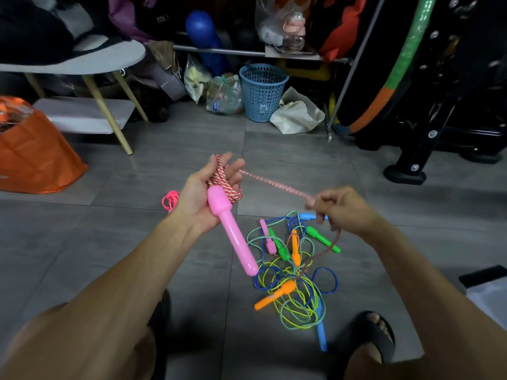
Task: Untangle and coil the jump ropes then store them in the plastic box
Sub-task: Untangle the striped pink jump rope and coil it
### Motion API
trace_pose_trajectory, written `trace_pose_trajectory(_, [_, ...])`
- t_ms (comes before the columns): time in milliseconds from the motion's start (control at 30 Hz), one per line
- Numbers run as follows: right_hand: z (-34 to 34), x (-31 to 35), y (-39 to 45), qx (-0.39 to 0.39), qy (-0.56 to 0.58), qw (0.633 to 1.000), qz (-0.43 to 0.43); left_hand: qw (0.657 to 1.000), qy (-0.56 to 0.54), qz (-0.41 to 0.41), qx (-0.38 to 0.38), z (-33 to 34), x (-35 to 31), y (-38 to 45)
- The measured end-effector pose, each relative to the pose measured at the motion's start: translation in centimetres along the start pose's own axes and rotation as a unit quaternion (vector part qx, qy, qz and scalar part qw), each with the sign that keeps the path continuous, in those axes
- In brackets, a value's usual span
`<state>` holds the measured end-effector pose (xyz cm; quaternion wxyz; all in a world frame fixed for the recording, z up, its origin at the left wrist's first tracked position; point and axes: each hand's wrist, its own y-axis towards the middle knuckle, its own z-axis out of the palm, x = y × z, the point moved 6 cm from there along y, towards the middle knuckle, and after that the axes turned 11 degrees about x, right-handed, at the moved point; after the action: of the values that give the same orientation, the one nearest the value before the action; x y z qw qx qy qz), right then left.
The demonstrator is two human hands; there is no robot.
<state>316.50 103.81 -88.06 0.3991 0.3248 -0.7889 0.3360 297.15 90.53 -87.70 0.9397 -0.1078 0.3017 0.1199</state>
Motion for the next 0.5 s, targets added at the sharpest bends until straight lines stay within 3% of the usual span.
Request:
trace_pose_trajectory(33, [0.6, 0.1, -0.1, 0.024, -0.086, 0.996, 0.004, 1.0, 0.007, -0.004, 0.004, 0.1, 0.1, 0.0])
trace_pose_trajectory(100, [2.0, 0.4, -0.2, 0.074, -0.139, 0.988, -0.002, 1.0, 0.017, -0.015, 0.014, 0.1, 0.6, 0.2])
trace_pose_trajectory(200, [4.1, 1.9, -0.5, 0.132, -0.118, 0.984, -0.034, 0.999, 0.039, -0.008, 0.033, 0.3, 1.3, 0.6])
trace_pose_trajectory(300, [5.9, 3.2, -1.1, 0.188, -0.08, 0.977, -0.059, 0.99, 0.134, -0.008, 0.045, 0.5, 2.0, 1.0])
trace_pose_trajectory(400, [7.2, 4.6, -1.7, 0.221, -0.051, 0.97, -0.084, 0.968, 0.244, -0.021, 0.048, 0.6, 3.2, 1.2])
trace_pose_trajectory(500, [8.2, 4.9, -1.8, 0.243, -0.068, 0.964, -0.083, 0.961, 0.269, -0.023, 0.056, 0.8, 4.1, 1.2])
